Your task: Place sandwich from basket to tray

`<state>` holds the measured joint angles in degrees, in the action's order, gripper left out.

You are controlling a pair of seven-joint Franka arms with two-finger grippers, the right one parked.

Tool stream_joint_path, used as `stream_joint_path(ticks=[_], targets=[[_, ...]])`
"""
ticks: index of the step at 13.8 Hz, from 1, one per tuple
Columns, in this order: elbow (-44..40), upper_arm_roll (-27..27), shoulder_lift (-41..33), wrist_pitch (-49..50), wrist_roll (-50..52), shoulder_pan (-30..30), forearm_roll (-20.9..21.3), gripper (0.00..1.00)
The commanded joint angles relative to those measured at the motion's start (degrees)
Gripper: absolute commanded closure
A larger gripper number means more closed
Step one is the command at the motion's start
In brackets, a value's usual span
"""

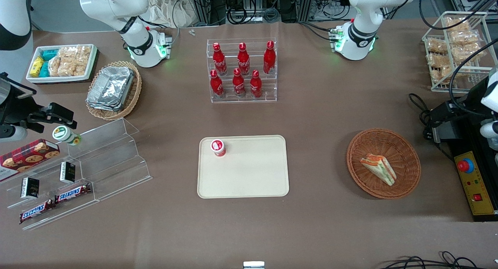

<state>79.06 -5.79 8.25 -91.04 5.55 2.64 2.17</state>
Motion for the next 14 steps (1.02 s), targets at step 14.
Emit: stream_joint_path(ticks=[14], targets=[[18.2, -0.3, -4.6, -9.0, -2.6, 0.7, -0.5, 0.0]])
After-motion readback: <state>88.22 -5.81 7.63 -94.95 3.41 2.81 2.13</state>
